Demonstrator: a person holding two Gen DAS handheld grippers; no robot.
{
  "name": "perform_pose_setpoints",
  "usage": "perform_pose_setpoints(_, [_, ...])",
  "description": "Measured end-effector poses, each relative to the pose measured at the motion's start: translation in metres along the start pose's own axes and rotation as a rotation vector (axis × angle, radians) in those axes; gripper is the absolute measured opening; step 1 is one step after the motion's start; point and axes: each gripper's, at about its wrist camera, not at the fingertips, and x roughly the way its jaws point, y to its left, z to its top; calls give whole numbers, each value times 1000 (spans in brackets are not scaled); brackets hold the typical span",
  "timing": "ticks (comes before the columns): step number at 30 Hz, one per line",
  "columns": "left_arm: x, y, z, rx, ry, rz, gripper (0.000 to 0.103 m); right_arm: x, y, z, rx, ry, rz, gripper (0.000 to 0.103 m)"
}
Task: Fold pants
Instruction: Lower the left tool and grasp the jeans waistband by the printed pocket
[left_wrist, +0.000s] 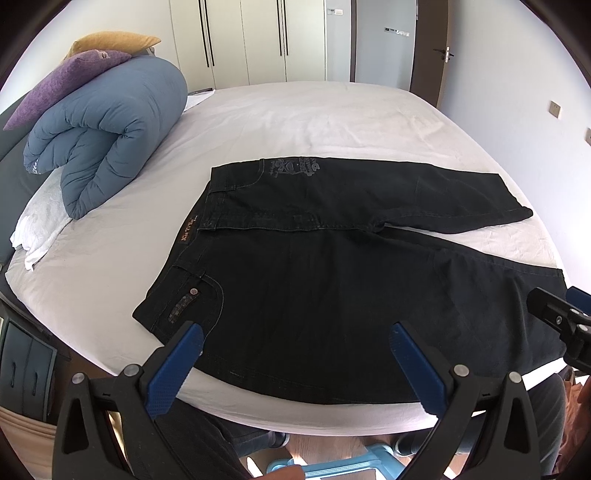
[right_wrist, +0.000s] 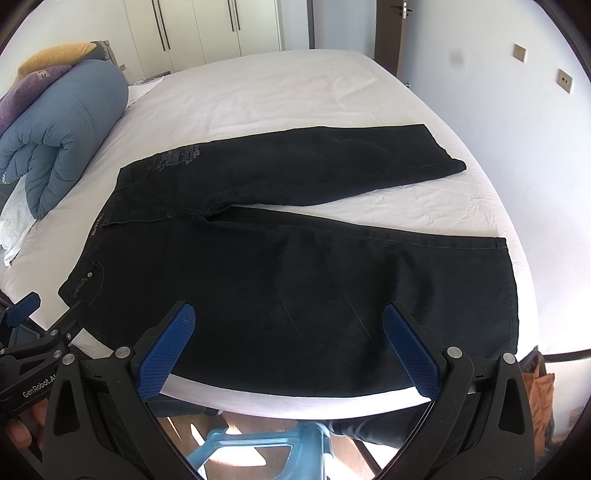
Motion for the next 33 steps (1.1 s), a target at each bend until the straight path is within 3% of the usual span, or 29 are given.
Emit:
perform_pose_setpoints(7, [35,20,50,36,-33,-166,103,-4,-14,44,-42,-97,198,103])
perform_pose_setpoints(9, [45,26,71,60,-65,-151,103,-3,-16,61,-67,-134,237,103])
perform_pose_setpoints(12, [71,28,105,150,-19,-134,103,5,-16,86,-122,-175,314,103])
perform_pose_setpoints(16, [115,30,162,271,-36,-89,103,33,-8,119,-214,-158,373,100])
perform_pose_setpoints(20, [176,35,215,352,30,-113,94,81,1,156,-282,-74,424,74])
perform_pose_setpoints(22, [209,35,236,409,68,-118,87,105,3,171,-315,-47,430,72])
perform_pose_setpoints(25, [257,31,257,485,150,-149,85,142,5,189,-342,-28,442,70])
perform_pose_setpoints(30, [320,27,265,616,248,-150,84,184,3,204,-385,-2,490,70])
perform_pose_setpoints(33, [347,32,269,622,322,-188,70,202,6,203,-399,30,501,70])
